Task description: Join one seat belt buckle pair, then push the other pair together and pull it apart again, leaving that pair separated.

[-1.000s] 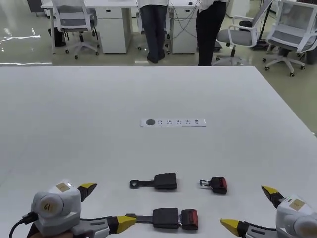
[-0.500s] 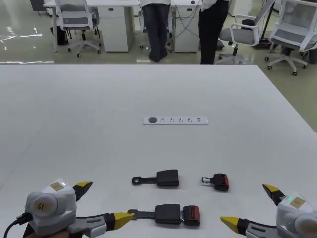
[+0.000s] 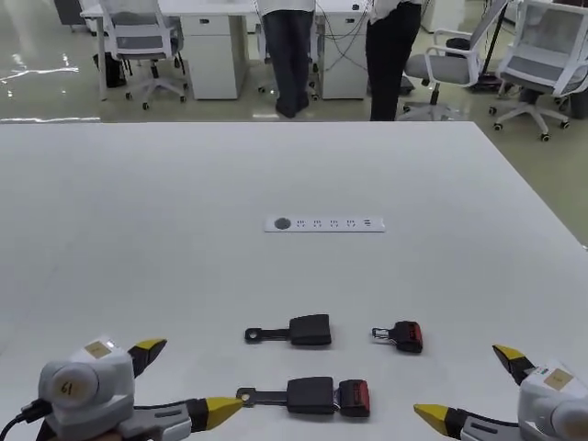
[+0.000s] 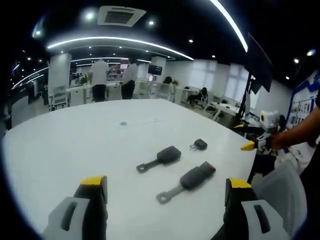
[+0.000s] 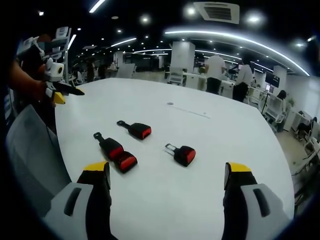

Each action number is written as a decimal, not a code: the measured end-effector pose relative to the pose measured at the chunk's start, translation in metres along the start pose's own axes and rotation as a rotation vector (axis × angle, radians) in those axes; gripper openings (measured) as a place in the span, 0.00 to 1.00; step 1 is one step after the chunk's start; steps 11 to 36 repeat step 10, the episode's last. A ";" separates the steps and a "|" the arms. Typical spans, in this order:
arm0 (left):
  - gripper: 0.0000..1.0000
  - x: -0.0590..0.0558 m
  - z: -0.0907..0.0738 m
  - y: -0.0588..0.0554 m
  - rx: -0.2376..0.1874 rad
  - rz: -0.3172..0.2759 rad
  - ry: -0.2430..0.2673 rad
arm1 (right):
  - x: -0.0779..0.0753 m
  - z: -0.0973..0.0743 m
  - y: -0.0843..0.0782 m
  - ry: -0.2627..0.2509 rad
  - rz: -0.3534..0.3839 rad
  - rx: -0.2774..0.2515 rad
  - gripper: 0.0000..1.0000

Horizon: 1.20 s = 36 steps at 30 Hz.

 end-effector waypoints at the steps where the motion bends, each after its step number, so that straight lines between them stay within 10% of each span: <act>1: 1.00 0.000 -0.001 0.000 0.000 0.002 0.000 | 0.000 -0.001 -0.001 -0.002 0.003 0.002 0.95; 36: 1.00 -0.001 -0.003 -0.002 -0.002 -0.003 0.002 | -0.002 -0.007 -0.004 -0.013 0.012 0.006 0.95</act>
Point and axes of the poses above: the centre of the closed fingertips' face, and the gripper's own axes: z roughly forward along the fingers, x roughly to its left, y roughly out of its top, the point moved 10 cm from there along -z, roughly backward along the fingers, and after that the axes turned 7 degrees about -z, right-handed, at the moved point
